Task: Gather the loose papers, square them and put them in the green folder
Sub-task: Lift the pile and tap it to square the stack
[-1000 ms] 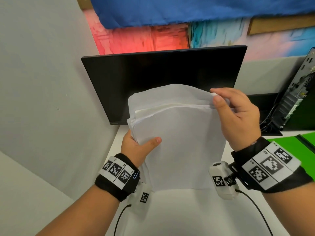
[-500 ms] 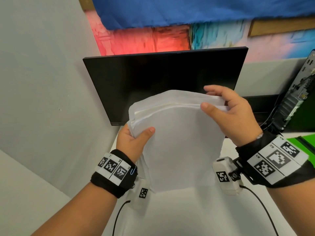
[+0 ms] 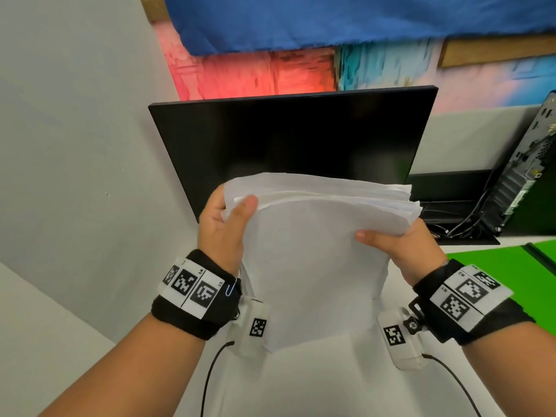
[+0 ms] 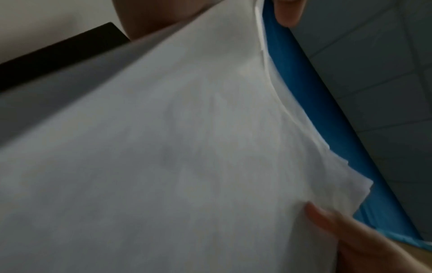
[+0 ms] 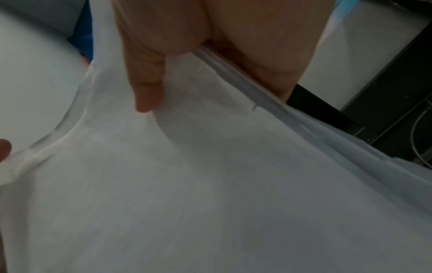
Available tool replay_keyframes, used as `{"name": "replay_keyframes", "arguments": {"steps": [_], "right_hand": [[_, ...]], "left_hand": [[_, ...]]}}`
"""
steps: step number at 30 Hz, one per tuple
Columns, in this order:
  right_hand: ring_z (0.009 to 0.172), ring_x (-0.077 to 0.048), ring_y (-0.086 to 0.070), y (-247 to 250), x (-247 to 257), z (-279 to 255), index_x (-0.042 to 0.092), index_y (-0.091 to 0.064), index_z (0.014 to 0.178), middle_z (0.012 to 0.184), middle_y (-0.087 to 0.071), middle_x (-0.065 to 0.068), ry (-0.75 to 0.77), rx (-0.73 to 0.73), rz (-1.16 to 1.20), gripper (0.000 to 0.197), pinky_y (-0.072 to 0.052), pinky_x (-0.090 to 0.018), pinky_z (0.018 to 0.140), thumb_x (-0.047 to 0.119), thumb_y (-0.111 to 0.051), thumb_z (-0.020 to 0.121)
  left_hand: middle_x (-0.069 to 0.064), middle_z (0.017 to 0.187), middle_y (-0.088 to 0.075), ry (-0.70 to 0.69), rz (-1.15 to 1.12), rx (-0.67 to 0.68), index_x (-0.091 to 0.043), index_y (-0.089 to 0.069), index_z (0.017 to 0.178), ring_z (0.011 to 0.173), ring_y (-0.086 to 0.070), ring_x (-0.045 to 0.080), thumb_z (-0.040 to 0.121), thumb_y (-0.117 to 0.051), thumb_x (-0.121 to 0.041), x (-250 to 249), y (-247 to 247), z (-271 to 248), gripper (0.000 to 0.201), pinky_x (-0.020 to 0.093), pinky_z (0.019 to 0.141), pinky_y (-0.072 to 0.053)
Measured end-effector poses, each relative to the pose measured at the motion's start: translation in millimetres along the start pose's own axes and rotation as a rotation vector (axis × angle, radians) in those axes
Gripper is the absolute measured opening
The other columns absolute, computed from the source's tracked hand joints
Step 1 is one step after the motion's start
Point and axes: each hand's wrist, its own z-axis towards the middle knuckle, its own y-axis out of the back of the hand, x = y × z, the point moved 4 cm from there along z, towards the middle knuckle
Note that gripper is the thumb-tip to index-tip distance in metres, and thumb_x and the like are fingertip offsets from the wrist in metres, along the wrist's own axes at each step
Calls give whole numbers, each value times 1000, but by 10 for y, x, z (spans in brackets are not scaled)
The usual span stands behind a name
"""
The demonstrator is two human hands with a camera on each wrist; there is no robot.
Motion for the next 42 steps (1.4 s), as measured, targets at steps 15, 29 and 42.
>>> {"name": "replay_keyframes", "arguments": {"steps": [15, 29, 42], "right_hand": [[74, 5, -67, -110, 100, -72, 24, -64, 99, 88, -69, 12, 46, -200, 75, 27, -53, -12, 62, 7, -67, 79], [83, 5, -61, -231, 313, -297, 34, -46, 108, 105, -55, 3, 260, -255, 22, 51, -50, -13, 67, 0, -68, 77], [90, 6, -57, -163, 613, -188, 29, -60, 94, 99, -59, 12, 403, -288, -176, 14, -47, -11, 75, 26, -57, 81]], "left_hand": [[-4, 96, -70, -51, 58, -63, -29, -64, 84, 80, -68, 8, 73, -66, -42, -82, 43, 41, 17, 21, 62, -54], [-7, 114, -59, -2, 389, -17, -36, -46, 121, 98, -63, 3, 57, -76, -37, 321, 65, -321, 70, 20, 72, -55], [-24, 97, -68, -223, 250, -49, -42, -62, 75, 94, -65, 6, 69, -58, -40, -56, -31, -209, 8, 22, 71, -55]]}}
